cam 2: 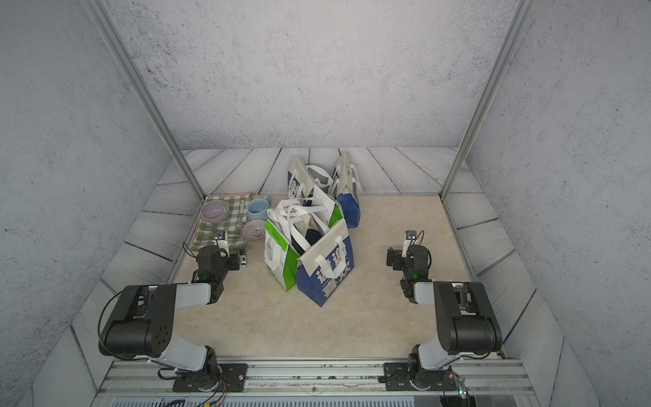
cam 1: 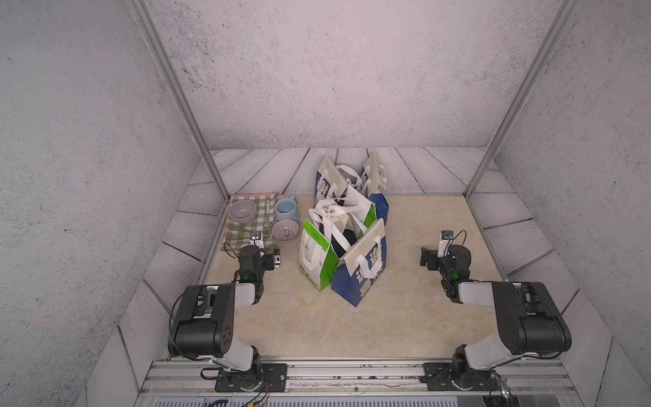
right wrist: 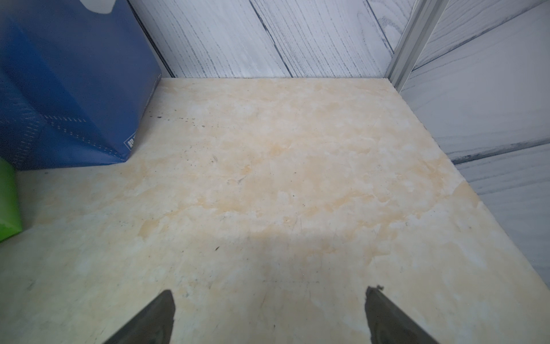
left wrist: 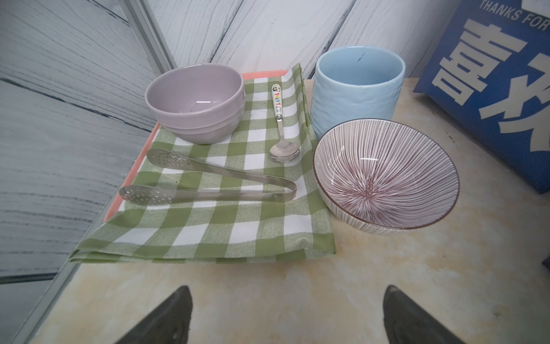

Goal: Open the takeout bag
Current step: Adjust the takeout bag at the center of the board.

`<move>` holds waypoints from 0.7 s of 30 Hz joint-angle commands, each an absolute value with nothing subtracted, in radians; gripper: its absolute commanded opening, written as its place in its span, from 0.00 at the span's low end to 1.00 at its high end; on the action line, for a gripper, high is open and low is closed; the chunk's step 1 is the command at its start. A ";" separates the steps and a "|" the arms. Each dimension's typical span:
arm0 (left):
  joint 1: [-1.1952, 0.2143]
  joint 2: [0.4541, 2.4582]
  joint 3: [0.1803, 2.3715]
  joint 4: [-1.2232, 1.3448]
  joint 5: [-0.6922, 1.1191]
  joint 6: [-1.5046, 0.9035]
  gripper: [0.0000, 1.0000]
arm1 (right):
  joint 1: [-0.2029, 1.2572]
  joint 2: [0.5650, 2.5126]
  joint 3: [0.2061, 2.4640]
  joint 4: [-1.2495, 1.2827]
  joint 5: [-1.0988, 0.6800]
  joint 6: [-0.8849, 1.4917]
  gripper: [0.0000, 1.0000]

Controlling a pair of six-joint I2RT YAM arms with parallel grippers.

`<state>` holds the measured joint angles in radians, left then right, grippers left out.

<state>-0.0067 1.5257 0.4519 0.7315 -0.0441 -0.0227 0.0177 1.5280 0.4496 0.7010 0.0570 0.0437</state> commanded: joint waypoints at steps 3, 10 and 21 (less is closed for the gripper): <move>-0.015 1.429 0.438 0.746 -0.154 -0.029 1.00 | 0.026 1.493 0.472 0.686 0.119 0.044 0.99; -0.038 1.039 0.512 0.417 -0.170 -0.296 1.00 | 0.026 1.126 0.573 0.405 0.135 0.208 0.99; -0.016 0.845 0.872 -0.117 0.125 -0.573 0.90 | 0.053 0.997 0.982 -0.068 -0.192 0.664 0.97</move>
